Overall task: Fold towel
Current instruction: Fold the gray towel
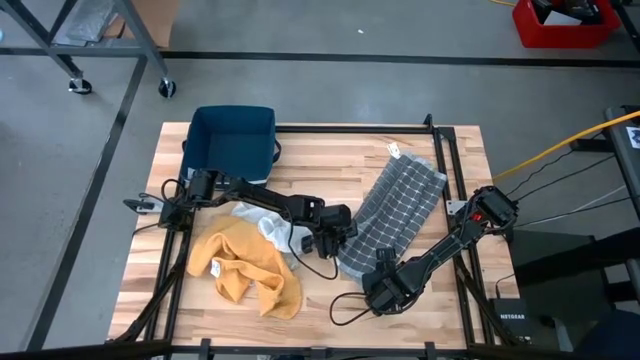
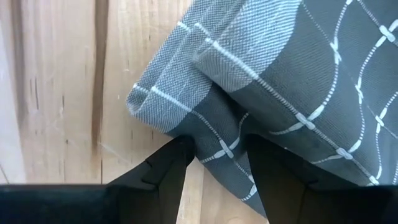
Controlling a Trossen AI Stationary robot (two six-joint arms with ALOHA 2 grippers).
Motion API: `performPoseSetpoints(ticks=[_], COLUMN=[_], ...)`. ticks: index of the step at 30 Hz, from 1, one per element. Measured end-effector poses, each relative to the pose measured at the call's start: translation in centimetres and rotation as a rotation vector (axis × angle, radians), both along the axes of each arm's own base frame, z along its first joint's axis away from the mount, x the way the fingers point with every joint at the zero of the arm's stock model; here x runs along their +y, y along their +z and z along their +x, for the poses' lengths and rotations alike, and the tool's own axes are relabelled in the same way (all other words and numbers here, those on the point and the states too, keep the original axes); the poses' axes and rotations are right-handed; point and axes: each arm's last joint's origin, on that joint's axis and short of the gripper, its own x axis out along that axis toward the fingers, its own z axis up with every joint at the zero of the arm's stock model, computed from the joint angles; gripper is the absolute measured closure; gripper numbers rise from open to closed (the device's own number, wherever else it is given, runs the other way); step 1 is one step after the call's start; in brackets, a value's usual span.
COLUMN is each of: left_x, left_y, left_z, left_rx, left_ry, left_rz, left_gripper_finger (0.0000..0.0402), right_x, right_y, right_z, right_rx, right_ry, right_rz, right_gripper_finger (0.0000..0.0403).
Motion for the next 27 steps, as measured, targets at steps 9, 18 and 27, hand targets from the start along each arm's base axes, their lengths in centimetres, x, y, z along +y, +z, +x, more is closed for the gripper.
performPoseSetpoints(ticks=[9, 18, 27], left_x=[0.0, 0.1, 2.0], left_y=[-0.1, 0.5, 3.3], left_z=[0.0, -0.3, -1.6], left_rx=[0.031, 0.073, 0.138], left_ry=[0.081, 0.214, 0.354], left_rz=[-0.061, -0.140, -0.204], left_gripper_finger=[0.0390, 0.0399, 0.0400], right_x=[0.0, -0.1, -0.1], right_y=[0.0, 1.1, 2.6], right_z=[0.1, 0.1, 0.0], right_rx=[-0.020, -0.105, -0.138], right_ry=[-0.084, -0.306, -0.415], right_rz=[0.008, 0.058, 0.127], right_gripper_finger=[0.0321, 0.0373, 0.0389])
